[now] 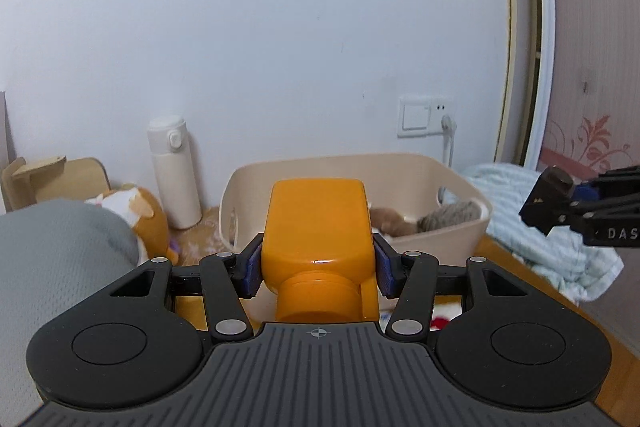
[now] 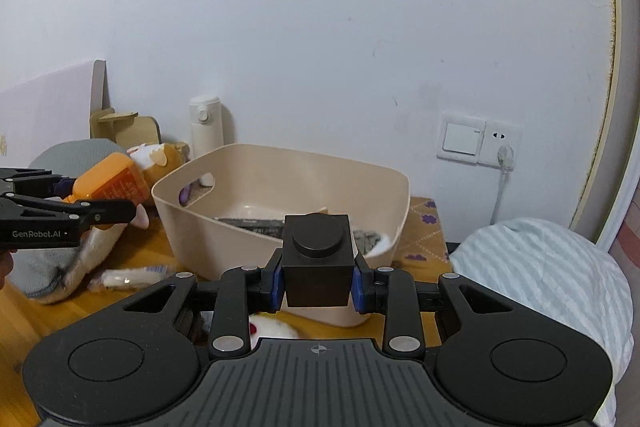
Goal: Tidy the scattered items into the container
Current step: 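Carry the orange cup and black cube up over the beige basket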
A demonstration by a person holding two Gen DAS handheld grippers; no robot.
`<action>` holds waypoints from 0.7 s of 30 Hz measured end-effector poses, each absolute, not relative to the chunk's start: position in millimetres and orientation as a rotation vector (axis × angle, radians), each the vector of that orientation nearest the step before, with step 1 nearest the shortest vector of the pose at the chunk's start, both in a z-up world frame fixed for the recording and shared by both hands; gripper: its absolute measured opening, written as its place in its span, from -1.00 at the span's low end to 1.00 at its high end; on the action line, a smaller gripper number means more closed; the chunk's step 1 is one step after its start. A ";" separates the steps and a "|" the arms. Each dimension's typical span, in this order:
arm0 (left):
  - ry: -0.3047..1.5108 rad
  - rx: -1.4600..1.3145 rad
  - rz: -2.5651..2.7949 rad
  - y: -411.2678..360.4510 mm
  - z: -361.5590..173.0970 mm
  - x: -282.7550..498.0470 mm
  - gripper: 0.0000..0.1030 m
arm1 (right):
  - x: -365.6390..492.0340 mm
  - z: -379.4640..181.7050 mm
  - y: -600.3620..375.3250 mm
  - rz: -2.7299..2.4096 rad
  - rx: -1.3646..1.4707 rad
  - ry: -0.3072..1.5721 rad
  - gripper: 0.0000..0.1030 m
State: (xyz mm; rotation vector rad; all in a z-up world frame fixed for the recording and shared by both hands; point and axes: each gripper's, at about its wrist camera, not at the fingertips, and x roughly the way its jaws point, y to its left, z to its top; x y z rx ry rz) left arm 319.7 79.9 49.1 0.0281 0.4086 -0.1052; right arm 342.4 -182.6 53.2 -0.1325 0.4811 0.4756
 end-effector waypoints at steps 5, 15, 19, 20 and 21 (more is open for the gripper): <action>0.391 0.047 -0.097 74.9 54.1 334.6 0.05 | 355.2 61.4 -178.8 0.467 -0.117 0.463 -0.44; 0.426 0.027 -0.080 75.3 60.3 392.5 0.05 | 394.3 66.8 -159.7 0.472 -0.114 0.476 -0.44; 0.450 -0.004 -0.064 76.4 56.4 415.0 0.05 | 414.1 64.4 -149.5 0.472 -0.121 0.490 -0.44; 0.457 -0.012 -0.063 76.4 54.7 419.9 0.05 | 419.2 63.0 -147.8 0.473 -0.115 0.496 -0.44; 0.464 -0.015 -0.061 76.0 52.8 424.4 0.05 | 423.8 61.1 -146.0 0.472 -0.113 0.501 -0.44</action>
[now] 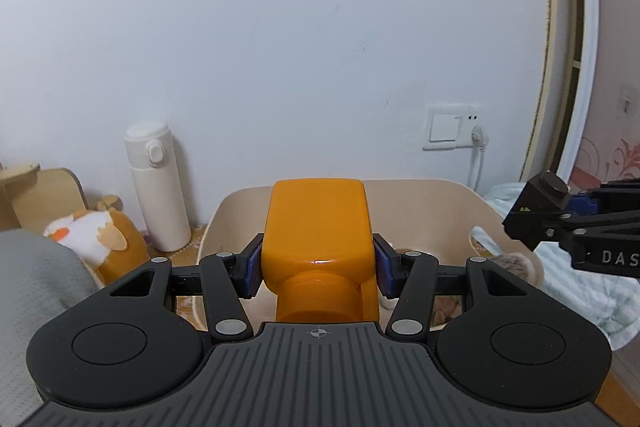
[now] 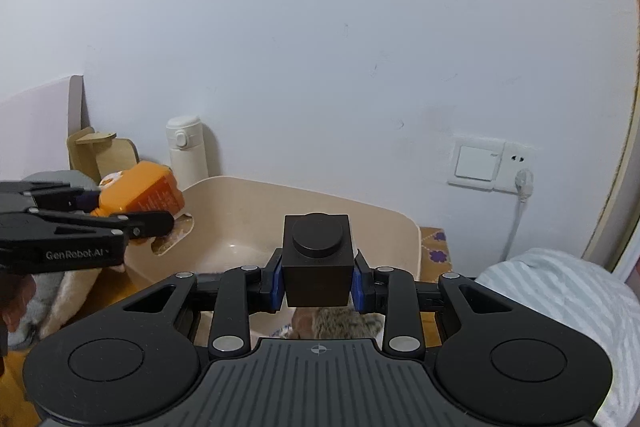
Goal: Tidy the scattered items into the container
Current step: 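Carry the orange cup and black cube up over the beige basket, then open both tools to drop the orange cup and black cube into the basket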
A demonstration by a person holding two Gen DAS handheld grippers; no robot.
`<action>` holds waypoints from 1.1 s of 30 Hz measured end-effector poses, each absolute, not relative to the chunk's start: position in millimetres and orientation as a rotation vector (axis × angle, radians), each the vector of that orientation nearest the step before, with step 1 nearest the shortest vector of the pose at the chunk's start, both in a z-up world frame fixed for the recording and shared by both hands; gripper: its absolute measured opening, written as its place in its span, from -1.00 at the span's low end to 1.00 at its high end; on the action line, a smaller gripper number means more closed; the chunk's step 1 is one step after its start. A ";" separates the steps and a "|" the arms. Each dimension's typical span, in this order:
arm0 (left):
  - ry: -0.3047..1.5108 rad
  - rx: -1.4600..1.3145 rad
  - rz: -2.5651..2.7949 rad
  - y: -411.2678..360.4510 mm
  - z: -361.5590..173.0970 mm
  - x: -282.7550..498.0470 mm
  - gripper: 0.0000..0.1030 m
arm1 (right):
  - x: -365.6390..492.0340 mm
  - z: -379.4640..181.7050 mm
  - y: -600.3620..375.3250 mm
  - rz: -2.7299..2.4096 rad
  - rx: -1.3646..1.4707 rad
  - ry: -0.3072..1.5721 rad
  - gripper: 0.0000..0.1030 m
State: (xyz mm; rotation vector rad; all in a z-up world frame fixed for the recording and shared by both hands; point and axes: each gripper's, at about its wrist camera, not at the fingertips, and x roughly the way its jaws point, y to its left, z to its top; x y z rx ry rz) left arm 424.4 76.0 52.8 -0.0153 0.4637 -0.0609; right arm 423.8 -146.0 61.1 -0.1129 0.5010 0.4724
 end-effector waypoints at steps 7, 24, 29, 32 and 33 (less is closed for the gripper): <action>0.524 -0.023 -0.022 72.0 36.9 454.8 0.05 | 448.1 38.6 -133.2 0.474 -0.120 0.557 -0.44; 0.734 -0.038 -0.059 61.5 -0.4 488.6 0.05 | 477.9 2.9 -116.2 0.454 -0.161 0.669 -0.44; 0.746 -0.020 -0.063 58.6 -5.6 487.6 0.05 | 480.9 4.0 -113.8 0.448 -0.166 0.682 -0.44; 0.756 -0.032 -0.057 60.6 -7.6 488.0 0.05 | 480.8 3.4 -113.5 0.446 -0.171 0.687 -0.43; 0.757 -0.030 -0.057 60.6 -8.0 488.4 0.05 | 480.4 2.9 -113.7 0.447 -0.171 0.689 -0.34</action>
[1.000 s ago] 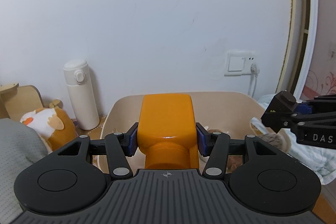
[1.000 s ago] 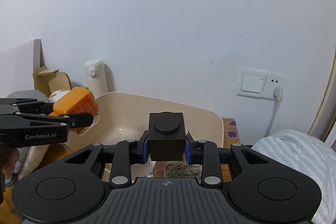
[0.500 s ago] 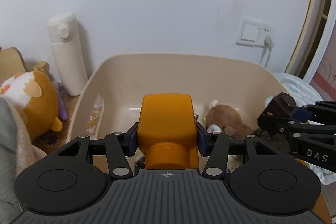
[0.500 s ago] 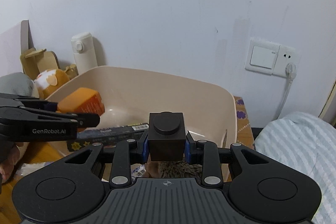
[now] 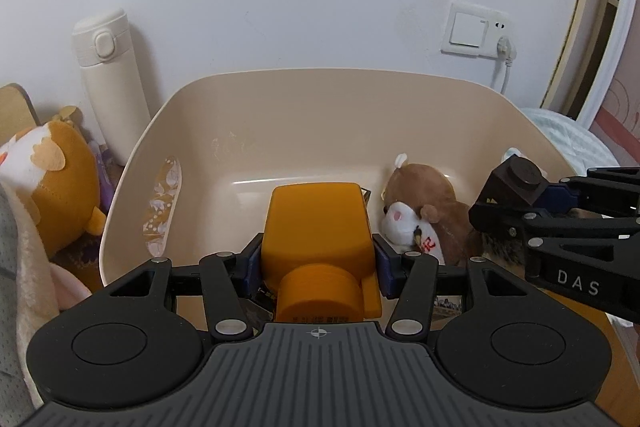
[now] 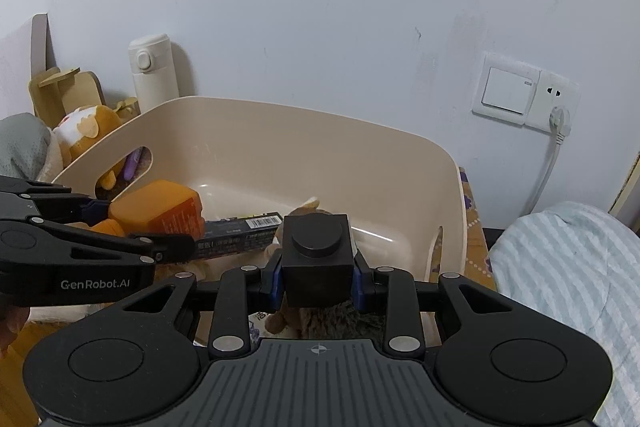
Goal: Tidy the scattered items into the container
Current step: 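Open both tools to drop the orange cup and black cube into the basket, then withdraw both tools from the basket toward the remaining items on the table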
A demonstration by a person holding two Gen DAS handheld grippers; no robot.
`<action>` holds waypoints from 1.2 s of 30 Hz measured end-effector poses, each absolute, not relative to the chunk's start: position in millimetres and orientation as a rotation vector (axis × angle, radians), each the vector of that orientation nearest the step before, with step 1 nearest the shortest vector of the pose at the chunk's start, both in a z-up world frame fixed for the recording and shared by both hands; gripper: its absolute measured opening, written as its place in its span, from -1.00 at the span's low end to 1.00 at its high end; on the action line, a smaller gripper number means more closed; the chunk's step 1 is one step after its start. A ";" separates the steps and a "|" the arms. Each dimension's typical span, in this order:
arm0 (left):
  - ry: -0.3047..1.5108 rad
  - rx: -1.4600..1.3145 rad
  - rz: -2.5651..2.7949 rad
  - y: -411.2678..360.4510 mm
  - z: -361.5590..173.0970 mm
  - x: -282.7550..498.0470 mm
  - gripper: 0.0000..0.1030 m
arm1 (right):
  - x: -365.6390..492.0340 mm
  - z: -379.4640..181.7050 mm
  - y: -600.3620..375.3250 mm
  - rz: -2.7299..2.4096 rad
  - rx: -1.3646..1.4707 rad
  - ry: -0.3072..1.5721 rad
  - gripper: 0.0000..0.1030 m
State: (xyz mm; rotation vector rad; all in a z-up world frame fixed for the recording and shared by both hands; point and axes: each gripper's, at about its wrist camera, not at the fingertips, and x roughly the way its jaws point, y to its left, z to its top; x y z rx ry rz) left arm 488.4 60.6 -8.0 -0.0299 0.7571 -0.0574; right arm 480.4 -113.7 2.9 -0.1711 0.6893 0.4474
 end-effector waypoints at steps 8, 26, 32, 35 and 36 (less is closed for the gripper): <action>0.686 -0.007 -0.049 61.7 5.5 476.7 0.40 | 471.5 6.4 -121.0 0.445 -0.158 0.668 0.10; 0.589 -0.019 -0.045 66.7 51.5 410.1 0.58 | 404.4 53.6 -156.8 0.441 -0.068 0.496 0.67; 0.565 -0.014 -0.046 63.6 57.6 379.2 0.58 | 375.8 64.8 -162.6 0.464 -0.071 0.456 0.73; 0.557 -0.017 -0.052 62.9 56.8 361.6 0.58 | 359.9 65.8 -165.5 0.477 -0.077 0.445 0.75; 0.556 -0.019 -0.053 63.0 55.9 355.6 0.58 | 355.0 65.8 -166.7 0.480 -0.078 0.442 0.75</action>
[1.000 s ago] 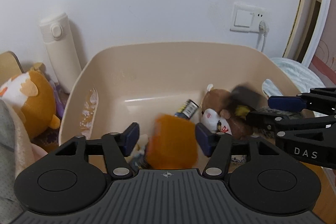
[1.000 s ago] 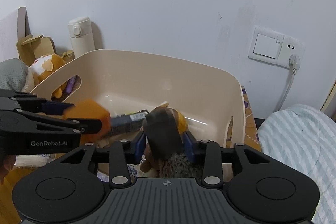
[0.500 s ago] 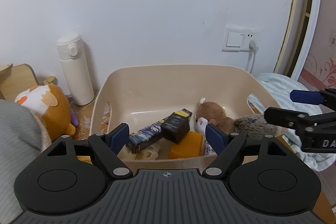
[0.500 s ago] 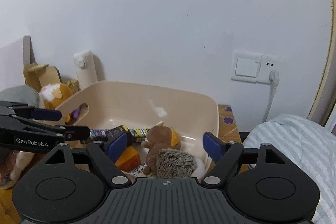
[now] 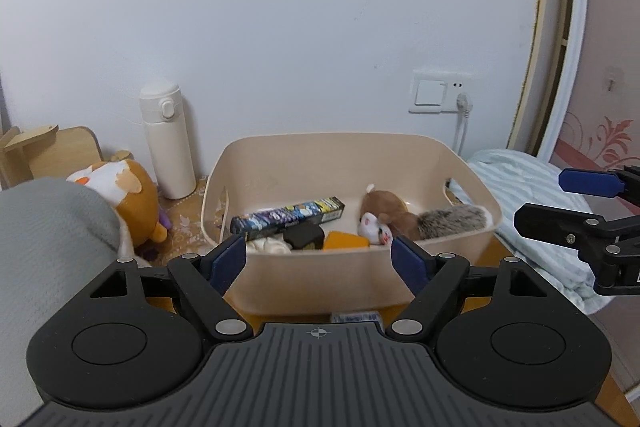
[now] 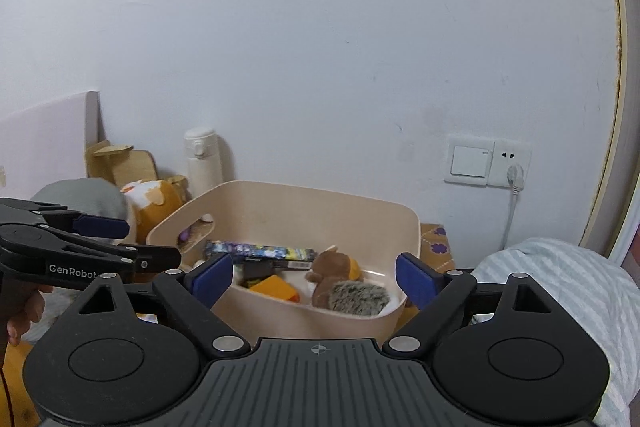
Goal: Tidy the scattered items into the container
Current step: 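Withdraw both tools from the basket toward the remaining items on the table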
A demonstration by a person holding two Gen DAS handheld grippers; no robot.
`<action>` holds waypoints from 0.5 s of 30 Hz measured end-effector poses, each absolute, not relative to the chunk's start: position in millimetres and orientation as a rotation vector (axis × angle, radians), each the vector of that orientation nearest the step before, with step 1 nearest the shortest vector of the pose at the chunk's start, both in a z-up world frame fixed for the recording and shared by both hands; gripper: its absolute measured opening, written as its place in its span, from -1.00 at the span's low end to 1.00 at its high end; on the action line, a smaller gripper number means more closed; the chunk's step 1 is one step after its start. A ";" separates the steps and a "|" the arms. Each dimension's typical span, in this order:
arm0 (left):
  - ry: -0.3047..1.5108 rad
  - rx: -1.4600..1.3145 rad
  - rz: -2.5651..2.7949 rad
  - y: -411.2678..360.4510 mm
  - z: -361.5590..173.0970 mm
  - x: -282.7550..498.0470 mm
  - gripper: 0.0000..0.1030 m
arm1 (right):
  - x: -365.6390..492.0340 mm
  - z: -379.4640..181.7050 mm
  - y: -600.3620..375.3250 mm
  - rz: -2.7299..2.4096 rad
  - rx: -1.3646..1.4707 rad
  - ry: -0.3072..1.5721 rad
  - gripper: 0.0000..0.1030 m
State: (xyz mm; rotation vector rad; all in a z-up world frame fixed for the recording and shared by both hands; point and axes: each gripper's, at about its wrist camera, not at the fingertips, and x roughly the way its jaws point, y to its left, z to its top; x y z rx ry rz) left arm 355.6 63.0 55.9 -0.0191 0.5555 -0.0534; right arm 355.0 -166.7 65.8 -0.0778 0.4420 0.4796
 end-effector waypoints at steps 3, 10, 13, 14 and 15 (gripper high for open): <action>0.557 -0.022 -0.051 63.7 50.5 340.2 0.58 | 339.6 64.1 -170.8 0.489 -0.080 0.437 0.77; 0.583 -0.015 -0.027 65.8 28.2 312.8 0.58 | 307.6 51.0 -177.2 0.486 -0.105 0.440 0.78; 0.602 -0.023 -0.016 67.3 14.9 305.5 0.58 | 297.5 43.2 -179.8 0.483 -0.111 0.451 0.78; 0.609 -0.028 -0.012 68.0 9.8 303.4 0.58 | 294.7 40.8 -181.0 0.478 -0.112 0.453 0.78; 0.618 -0.037 -0.009 68.9 4.3 301.5 0.58 | 292.7 38.6 -182.2 0.474 -0.111 0.456 0.78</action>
